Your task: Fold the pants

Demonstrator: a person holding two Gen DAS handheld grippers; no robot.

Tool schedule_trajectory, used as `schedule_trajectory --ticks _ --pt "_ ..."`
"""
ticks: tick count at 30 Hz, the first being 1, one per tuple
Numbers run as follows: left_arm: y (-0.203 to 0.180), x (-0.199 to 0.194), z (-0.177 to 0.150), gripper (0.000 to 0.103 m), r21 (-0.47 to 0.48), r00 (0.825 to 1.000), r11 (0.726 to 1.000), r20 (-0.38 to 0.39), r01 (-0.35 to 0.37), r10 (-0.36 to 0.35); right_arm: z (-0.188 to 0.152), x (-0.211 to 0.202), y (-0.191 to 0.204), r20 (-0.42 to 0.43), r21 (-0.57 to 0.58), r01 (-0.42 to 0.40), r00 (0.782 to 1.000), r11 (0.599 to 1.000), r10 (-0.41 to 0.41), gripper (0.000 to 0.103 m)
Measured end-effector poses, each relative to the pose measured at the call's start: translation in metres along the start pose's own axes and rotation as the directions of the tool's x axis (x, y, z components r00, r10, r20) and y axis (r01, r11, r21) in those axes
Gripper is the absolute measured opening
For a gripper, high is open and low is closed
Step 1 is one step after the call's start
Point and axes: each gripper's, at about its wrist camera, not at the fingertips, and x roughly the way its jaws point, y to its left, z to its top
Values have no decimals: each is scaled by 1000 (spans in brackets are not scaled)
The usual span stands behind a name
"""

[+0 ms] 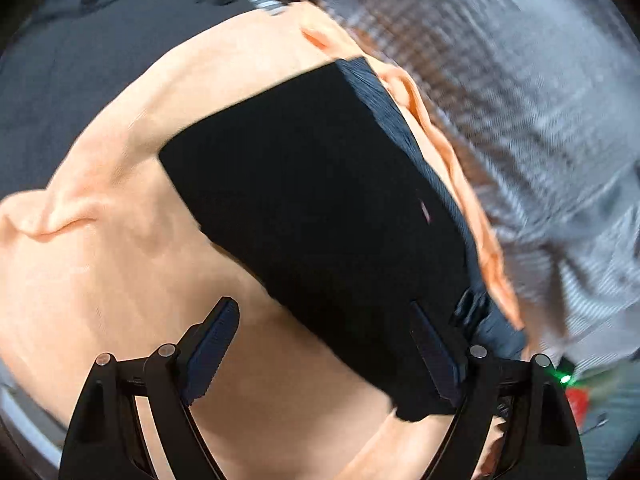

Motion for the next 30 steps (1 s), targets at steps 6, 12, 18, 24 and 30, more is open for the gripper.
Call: schedule_trajectory --ticks 6,12,18,24,30 --pt "26 12 5 87 -83 987 983 -7 161 -162 0 -2 -8 3 -16 -11 1000 1000 11 81" --pt "18 25 15 87 -51 975 974 23 222 -221 3 0 1 1 -14 -2 1000 1000 2 82" --pt "10 29 18 87 -11 969 970 42 242 -242 0 0 14 -7 -10 -2 1000 1000 2 82" --pt "12 42 20 94 -34 973 974 64 225 -223 4 2 7 0 -11 -3 1000 1000 3 83" --pt "-30 48 10 45 93 988 989 112 -113 103 5 0 2 -2 -18 6 1000 1000 -6 78"
